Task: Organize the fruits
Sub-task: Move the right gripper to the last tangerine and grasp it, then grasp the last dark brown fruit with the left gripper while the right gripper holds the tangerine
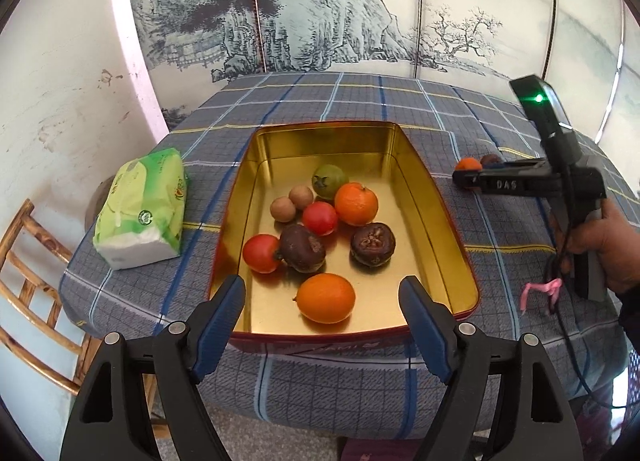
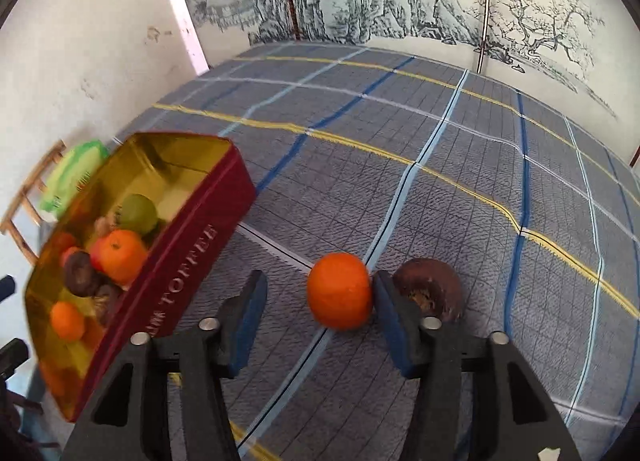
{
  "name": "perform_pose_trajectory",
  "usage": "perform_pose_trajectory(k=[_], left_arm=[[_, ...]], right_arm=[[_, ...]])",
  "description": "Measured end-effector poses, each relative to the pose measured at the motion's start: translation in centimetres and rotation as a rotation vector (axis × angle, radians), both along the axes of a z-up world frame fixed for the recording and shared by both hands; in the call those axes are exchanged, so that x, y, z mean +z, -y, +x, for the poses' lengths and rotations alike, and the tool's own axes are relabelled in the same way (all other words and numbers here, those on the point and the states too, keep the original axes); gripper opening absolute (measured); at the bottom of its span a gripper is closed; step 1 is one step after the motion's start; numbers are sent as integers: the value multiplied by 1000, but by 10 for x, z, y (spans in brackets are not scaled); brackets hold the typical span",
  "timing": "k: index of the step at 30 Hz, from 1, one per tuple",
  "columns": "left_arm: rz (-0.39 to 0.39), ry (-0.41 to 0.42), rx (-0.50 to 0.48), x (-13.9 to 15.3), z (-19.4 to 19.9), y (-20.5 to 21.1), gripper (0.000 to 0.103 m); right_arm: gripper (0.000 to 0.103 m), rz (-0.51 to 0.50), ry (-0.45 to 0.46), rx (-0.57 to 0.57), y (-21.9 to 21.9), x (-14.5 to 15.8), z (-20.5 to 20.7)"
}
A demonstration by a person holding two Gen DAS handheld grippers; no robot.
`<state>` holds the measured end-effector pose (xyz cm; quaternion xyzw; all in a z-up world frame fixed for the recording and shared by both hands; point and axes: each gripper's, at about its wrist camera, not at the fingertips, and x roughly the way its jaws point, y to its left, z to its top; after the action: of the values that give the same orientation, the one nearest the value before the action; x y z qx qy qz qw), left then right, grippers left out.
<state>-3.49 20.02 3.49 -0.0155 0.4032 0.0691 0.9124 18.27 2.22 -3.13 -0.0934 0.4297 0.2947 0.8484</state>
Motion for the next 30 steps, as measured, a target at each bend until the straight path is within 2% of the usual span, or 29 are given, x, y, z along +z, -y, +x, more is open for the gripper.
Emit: perform_pose_trajectory(k=[4,7,10,14,19,21,24,27,30], left_arm=[[3,17,-26,9,3,6,79],[8,48,-75,21,4,17,79],[10,75,-150,32,10,37,79],[-61,87,-265,43,34,69,80],[-129,99,-350,48,78,107,80],[-114,80,-406,46,101,128,80],[-90,-2,-513,34,139,157,80],[-18,-33,-508,21,166,177,80],[9,-52,-509,9,189,186,80]], right_arm=[[28,32,29,4,19,7,-13],[28,111,42,-18,55,24,-32],[28,115,87,-100,107,34,-48],[29,59,89,-267,178,21,-43],[29,56,77,-359,227,6,-38],[29,72,68,-362,234,0,-37],[29,88,52,-362,240,-8,-37],[30,134,41,-362,247,-8,-33],[30,164,13,-350,249,-10,-30]])
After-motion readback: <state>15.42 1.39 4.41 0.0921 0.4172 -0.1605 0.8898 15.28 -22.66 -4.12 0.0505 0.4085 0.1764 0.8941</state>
